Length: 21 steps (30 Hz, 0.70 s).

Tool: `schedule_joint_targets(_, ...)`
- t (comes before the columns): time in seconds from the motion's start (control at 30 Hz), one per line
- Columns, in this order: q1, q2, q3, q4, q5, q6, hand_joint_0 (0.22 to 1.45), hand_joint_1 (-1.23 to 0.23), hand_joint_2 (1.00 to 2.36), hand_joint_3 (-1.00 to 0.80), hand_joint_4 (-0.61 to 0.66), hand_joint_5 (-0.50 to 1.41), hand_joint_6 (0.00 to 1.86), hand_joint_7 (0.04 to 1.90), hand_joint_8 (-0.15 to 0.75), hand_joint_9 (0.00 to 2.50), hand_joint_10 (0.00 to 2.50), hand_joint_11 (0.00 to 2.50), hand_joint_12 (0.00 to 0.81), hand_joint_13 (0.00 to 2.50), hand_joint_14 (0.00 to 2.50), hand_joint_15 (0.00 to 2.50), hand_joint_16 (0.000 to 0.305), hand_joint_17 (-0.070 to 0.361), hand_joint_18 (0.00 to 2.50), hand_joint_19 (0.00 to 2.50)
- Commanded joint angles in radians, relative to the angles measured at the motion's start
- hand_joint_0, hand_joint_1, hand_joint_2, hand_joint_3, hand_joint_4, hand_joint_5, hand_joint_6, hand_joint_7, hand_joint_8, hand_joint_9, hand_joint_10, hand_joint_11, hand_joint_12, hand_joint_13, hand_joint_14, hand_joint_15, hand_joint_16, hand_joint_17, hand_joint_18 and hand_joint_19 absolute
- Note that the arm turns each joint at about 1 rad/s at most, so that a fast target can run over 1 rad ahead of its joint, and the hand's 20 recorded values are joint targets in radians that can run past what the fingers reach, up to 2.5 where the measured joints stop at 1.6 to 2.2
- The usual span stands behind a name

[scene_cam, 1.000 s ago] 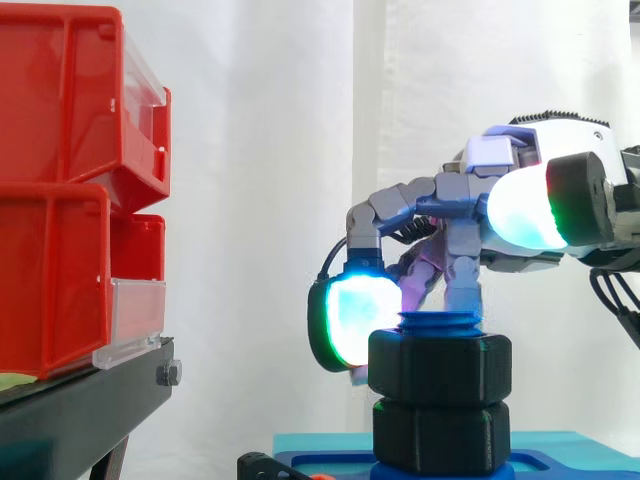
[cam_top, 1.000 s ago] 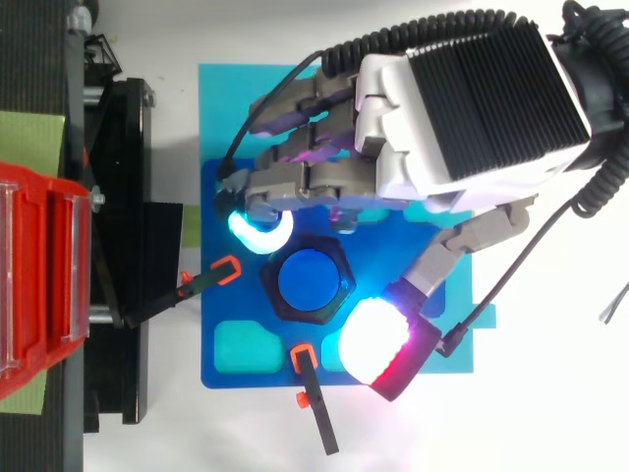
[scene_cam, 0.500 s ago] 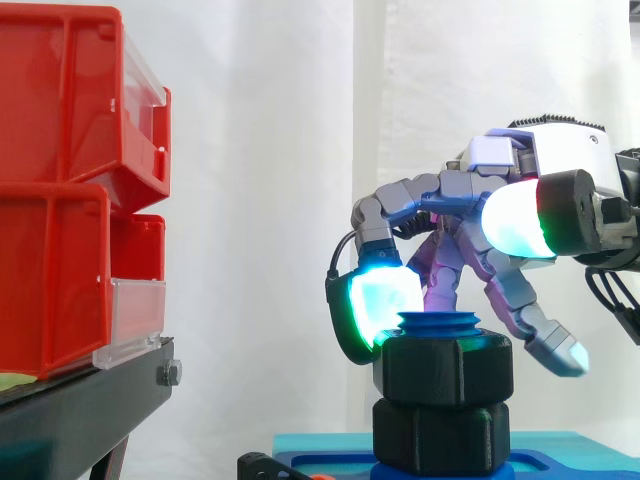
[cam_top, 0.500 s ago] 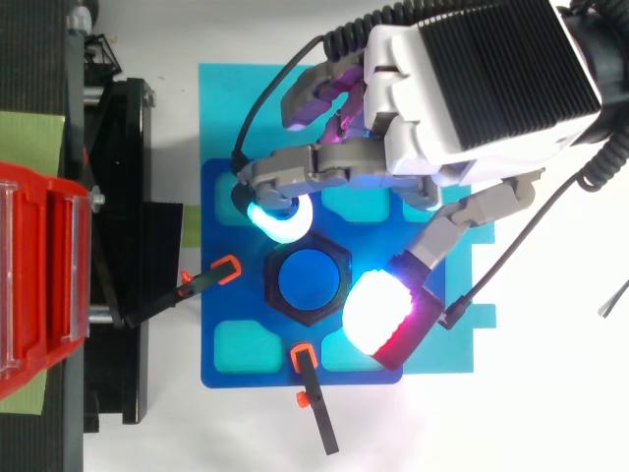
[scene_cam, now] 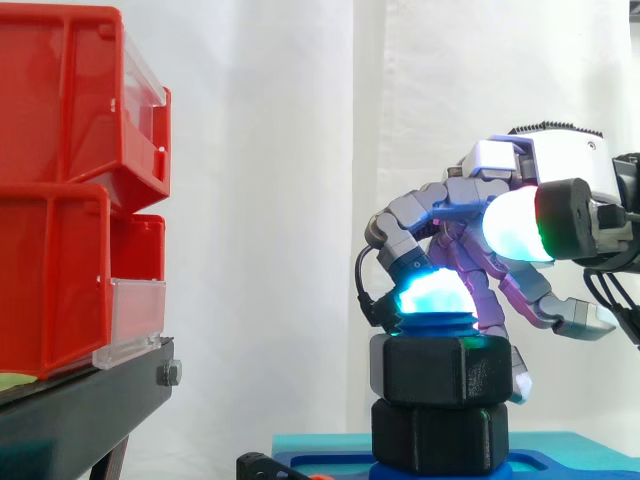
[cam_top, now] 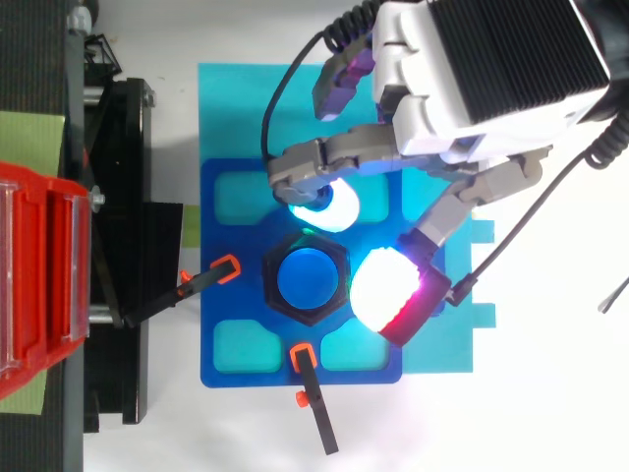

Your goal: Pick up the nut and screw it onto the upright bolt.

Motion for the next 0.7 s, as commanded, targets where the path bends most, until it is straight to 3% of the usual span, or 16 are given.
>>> schedule_joint_targets(0.0, -0.007, 0.0, 0.001, 0.0, -0.006, -0.001, 0.47, -0.29, 1.0, -0.5, 0.06, 0.11, 0.5, 1.57, 0.343, 2.41, 0.03, 0.81, 0.269, 1.74, 0.01, 0.15, 0.029, 0.066, 1.18, 0.19)
schedule_joint_targets(0.13, -0.021, 0.0, 0.007, -0.004, -0.021, 0.001, 0.46, -0.28, 1.0, -0.5, 0.1, 0.08, 0.5, 1.49, 0.327, 2.19, 0.03, 0.69, 0.304, 1.57, 0.01, 0.15, 0.036, 0.081, 1.04, 0.21)
schedule_joint_targets(0.17, -0.023, 0.002, 0.012, -0.004, -0.026, 0.001, 0.45, -0.28, 1.0, -0.5, 0.12, 0.06, 0.5, 1.43, 0.327, 2.04, 0.03, 0.62, 0.314, 1.47, 0.01, 0.15, 0.039, 0.088, 1.0, 0.22)
schedule_joint_targets(0.33, -0.041, 0.0, 0.084, -0.06, -0.058, 0.001, 0.45, -0.27, 1.0, -0.5, 0.22, -0.01, 0.51, 1.17, 0.318, 1.7, 0.02, 0.48, 0.365, 1.19, 0.0, 0.13, 0.048, 0.107, 0.85, 0.24)
schedule_joint_targets(0.47, -0.047, 0.0, 0.122, -0.089, -0.06, -0.001, 0.44, -0.28, 1.0, -0.5, 0.27, -0.06, 0.5, 0.98, 0.327, 1.53, 0.02, 0.41, 0.386, 1.03, 0.0, 0.09, 0.05, 0.113, 0.81, 0.23)
schedule_joint_targets(0.67, -0.032, 0.0, 0.108, -0.081, -0.052, -0.001, 0.44, -0.29, 1.0, -0.5, 0.24, -0.11, 0.5, 0.81, 0.33, 1.32, 0.01, 0.3, 0.406, 0.82, 0.0, 0.04, 0.054, 0.121, 0.72, 0.22)
